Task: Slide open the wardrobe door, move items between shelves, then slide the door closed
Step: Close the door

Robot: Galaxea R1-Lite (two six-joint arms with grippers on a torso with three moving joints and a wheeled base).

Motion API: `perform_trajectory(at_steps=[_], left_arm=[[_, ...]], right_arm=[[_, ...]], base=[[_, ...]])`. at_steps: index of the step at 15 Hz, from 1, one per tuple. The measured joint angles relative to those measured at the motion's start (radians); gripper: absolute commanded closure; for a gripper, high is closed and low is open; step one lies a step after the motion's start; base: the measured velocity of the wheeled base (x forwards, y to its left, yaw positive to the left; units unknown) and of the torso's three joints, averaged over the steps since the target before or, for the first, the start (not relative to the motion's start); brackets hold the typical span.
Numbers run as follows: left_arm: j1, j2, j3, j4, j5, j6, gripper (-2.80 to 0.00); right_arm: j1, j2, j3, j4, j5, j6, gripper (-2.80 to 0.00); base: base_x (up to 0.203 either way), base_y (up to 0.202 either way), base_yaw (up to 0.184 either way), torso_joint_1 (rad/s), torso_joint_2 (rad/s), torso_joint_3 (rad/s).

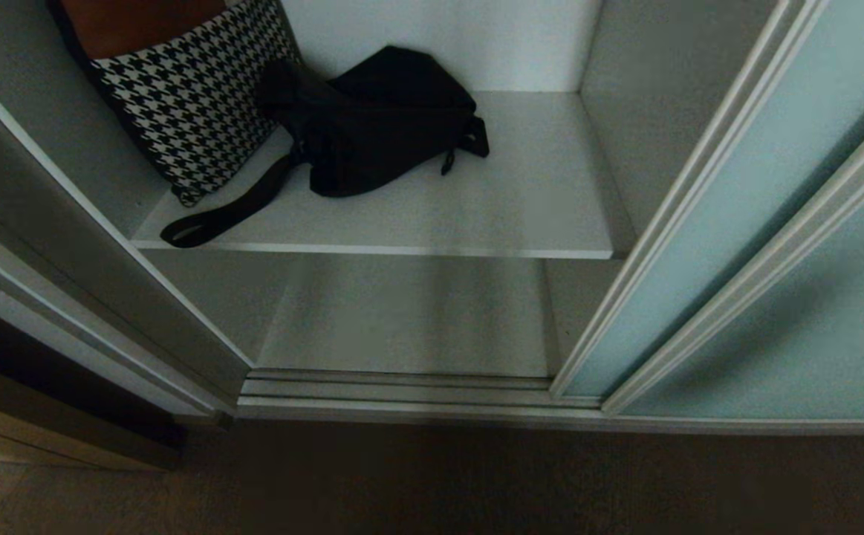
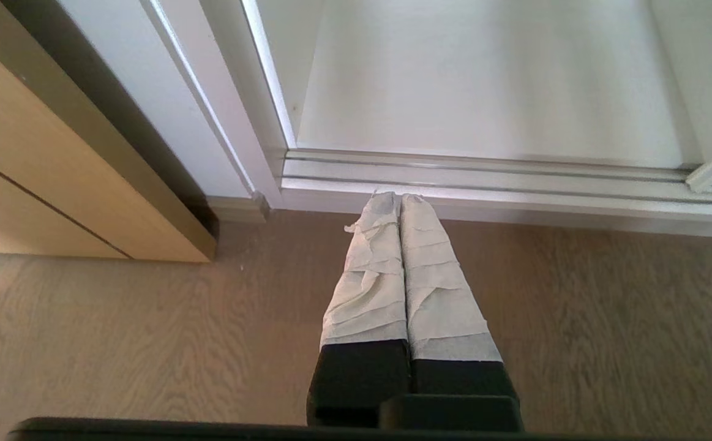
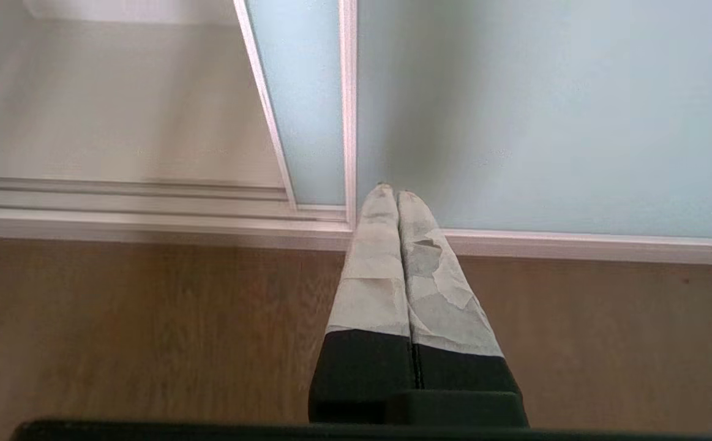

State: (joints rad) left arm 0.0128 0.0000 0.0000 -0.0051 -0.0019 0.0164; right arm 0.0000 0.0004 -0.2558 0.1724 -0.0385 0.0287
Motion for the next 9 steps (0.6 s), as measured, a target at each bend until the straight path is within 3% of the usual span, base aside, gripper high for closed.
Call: perform_trajectory(at_steps=[3, 5, 9], left_arm=[[0.001, 0.000, 0.000, 0.000, 0.000, 0.000, 0.00], [0.001, 0.000, 0.000, 0.000, 0.000, 0.000, 0.00], [0.000, 0.000, 0.000, -0.001, 0.000, 0.000, 0.00]], right_arm=[[0.000, 0.012, -0.289, 0.275, 0.019, -0.006, 0.00], [0.000, 0.048, -0.441, 0.412, 0.075, -0.008, 0.00], [0.000, 0.178, -0.642, 0.462, 0.222, 0.006, 0.00]], base=[[0.000, 0.000, 0.000, 0.000, 0.00, 0.000], [0.000, 0.000, 0.000, 0.000, 0.00, 0.000], [0.000, 0.000, 0.000, 0.000, 0.00, 0.000]])
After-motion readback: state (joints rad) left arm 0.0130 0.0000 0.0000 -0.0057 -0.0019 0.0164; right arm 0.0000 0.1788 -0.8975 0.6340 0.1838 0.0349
